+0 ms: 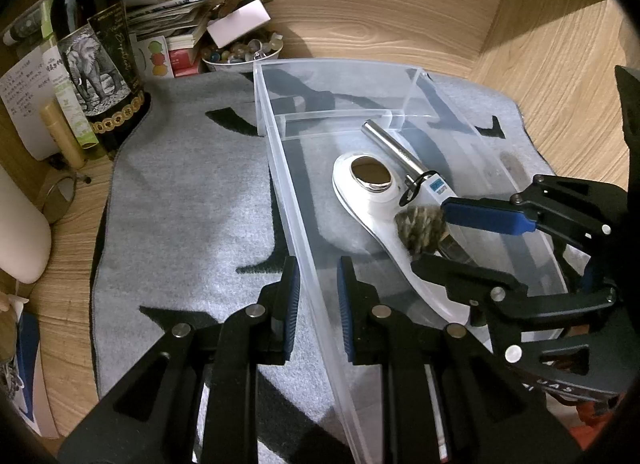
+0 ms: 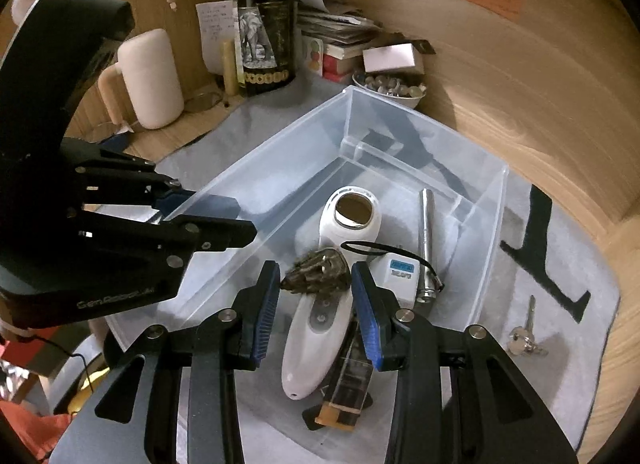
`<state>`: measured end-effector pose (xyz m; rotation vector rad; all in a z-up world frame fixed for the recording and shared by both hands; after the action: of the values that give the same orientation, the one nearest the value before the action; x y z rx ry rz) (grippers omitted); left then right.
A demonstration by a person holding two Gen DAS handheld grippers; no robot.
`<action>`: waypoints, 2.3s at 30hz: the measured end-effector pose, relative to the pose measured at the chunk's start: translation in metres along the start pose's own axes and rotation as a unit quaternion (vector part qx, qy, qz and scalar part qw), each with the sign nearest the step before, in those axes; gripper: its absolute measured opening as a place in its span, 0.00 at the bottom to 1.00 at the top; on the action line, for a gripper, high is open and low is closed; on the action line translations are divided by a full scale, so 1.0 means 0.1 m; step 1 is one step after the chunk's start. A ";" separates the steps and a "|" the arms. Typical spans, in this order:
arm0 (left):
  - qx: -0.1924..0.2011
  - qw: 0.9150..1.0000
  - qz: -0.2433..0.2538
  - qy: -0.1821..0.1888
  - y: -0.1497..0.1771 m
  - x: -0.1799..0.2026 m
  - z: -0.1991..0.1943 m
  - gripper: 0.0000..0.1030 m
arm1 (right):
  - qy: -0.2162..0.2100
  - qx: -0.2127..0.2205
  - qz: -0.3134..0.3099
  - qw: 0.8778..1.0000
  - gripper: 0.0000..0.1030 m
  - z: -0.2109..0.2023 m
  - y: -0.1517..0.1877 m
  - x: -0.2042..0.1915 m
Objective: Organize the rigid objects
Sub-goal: 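Carry the cone-shaped piece into the clear box and open the right gripper, then move the right gripper to the silver key ring and grasp it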
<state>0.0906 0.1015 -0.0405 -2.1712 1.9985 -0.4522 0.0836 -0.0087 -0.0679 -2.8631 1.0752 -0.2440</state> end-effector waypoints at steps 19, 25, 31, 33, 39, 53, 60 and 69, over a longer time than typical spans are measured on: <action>-0.001 1.000 -0.001 -0.002 0.00 0.01 -0.01 0.17 | 0.026 0.056 0.040 0.997 0.52 -0.39 0.08 0.28; -0.002 1.000 -0.001 -0.006 -0.01 0.01 0.00 0.17 | 0.040 0.072 0.061 0.995 0.55 -0.55 0.17 0.48; -0.003 1.000 -0.001 -0.007 -0.02 0.01 0.00 0.17 | 0.066 0.078 0.106 0.989 0.55 -0.67 0.31 0.85; -0.003 1.000 -0.001 -0.007 -0.02 0.01 0.00 0.17 | 0.076 0.074 0.126 0.986 0.56 -0.67 0.37 1.00; -0.003 1.000 -0.001 -0.006 -0.02 0.01 0.01 0.17 | 0.085 0.040 0.178 0.979 0.58 -0.52 0.55 1.40; -0.003 1.000 0.000 -0.008 -0.02 0.00 0.00 0.17 | 0.077 -0.056 0.181 0.979 0.62 0.17 0.67 1.55; -0.002 1.000 0.000 -0.008 -0.02 0.01 0.00 0.17 | 0.077 -0.054 0.196 0.976 0.69 0.26 0.66 1.67; -0.002 1.000 0.000 -0.009 -0.02 0.01 0.00 0.17 | 0.072 -0.039 0.209 0.975 0.56 0.26 0.66 1.72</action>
<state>0.0922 0.1007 -0.0400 -2.1700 1.9931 -0.4274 0.1724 -0.1714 -0.0803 -2.6271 1.7122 -0.3880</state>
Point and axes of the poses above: each gripper's, at about its wrist camera, not at the fingertips, and z roughly the way its jaws point, x to its right, y to its underside, the point moved 3 cm from there along z, roughly the way its jaws point, and after that the axes turned 15 degrees about -x, right-handed, at the moved point
